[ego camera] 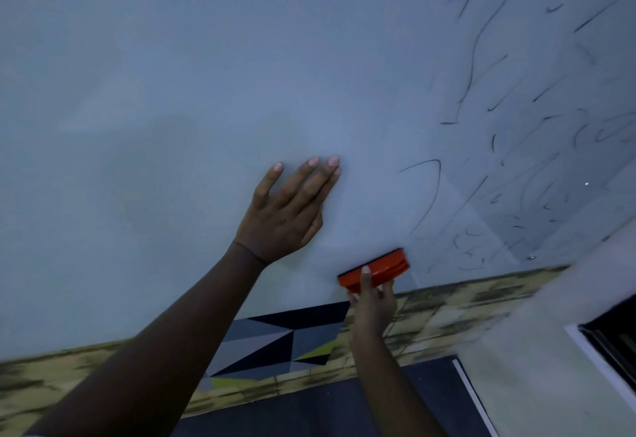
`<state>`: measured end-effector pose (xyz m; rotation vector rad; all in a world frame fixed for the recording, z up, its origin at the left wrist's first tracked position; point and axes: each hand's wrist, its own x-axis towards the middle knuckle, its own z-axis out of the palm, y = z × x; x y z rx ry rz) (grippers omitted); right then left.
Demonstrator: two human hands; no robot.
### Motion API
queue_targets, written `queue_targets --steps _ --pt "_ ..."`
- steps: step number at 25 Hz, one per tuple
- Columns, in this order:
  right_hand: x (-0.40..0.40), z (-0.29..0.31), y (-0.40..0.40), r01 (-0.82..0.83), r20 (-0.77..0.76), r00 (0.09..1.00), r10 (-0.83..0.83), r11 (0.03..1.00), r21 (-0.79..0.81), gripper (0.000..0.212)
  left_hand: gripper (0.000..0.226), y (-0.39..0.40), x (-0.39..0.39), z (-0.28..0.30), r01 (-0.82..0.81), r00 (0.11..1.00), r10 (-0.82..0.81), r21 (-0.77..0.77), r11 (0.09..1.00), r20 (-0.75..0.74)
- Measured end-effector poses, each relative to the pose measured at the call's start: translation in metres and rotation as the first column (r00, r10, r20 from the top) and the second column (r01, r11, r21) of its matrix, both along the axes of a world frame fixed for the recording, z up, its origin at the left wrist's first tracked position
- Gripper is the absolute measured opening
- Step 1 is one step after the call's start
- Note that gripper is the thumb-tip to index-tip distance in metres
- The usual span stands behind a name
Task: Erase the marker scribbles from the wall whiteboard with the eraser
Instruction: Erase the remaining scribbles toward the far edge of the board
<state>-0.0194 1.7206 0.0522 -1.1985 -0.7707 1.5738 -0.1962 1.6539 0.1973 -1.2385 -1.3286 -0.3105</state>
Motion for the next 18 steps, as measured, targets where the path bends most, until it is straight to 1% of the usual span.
queue_targets --steps 2,3,4,5,6,7,8,10,12,15,17,18 --pt "0.008 0.027 0.002 0.035 0.07 0.997 -0.045 0.991 0.132 0.074 0.074 0.0 0.002 0.0 0.032 0.999 -0.032 -0.01 0.999 0.017" --pt "0.009 0.037 0.001 0.042 0.15 0.985 -0.081 0.969 0.245 0.078 0.074 -0.001 0.002 -0.002 0.044 0.999 -0.043 -0.017 0.999 0.021" --pt "0.007 0.046 -0.002 0.013 0.268 0.954 -0.133 0.913 0.407 0.08 0.075 -0.001 0.001 -0.003 0.05 0.998 -0.049 -0.02 0.999 0.024" --pt "0.003 0.053 -0.007 -0.053 0.367 0.91 -0.194 0.822 0.567 0.081 0.075 -0.001 0.0 -0.003 0.053 0.998 -0.052 -0.019 0.998 0.022" --pt "-0.004 0.059 -0.012 -0.125 0.443 0.859 -0.257 0.733 0.669 0.081 0.074 0.0 -0.001 -0.002 0.055 0.998 -0.055 -0.017 0.998 0.016" --pt "-0.011 0.062 -0.018 -0.177 0.494 0.815 -0.302 0.682 0.709 0.081 0.074 0.001 -0.003 -0.002 0.062 0.998 -0.062 -0.015 0.998 0.011" --pt "-0.016 0.064 -0.024 -0.2 0.522 0.788 -0.325 0.668 0.717 0.081 0.073 0.001 -0.004 -0.001 0.071 0.997 -0.071 -0.016 0.997 0.013" --pt "-0.016 0.063 -0.029 -0.224 0.551 0.763 -0.339 0.661 0.716 0.08 0.073 0.0 -0.004 -0.003 0.073 0.997 -0.073 -0.013 0.997 0.012" --pt "-0.007 0.062 -0.021 -0.237 0.554 0.773 -0.31 0.668 0.705 0.079 0.072 0.001 -0.002 -0.004 0.065 0.998 -0.065 -0.004 0.998 0.014" --pt "0.021 0.068 0.019 -0.148 0.482 0.834 -0.269 0.732 0.665 0.077 0.071 0.002 -0.002 -0.005 0.039 0.999 -0.039 0.015 0.999 0.019" --pt "0.044 0.067 0.059 -0.056 0.445 0.857 -0.259 0.812 0.581 0.077 0.07 0.002 0.0 -0.005 0.029 0.999 -0.03 0.021 0.999 0.033" --pt "0.055 0.066 0.076 -0.012 0.396 0.889 -0.23 0.853 0.522 0.077 0.07 0.002 0.002 -0.005 0.036 0.998 -0.037 0.02 0.999 0.051"
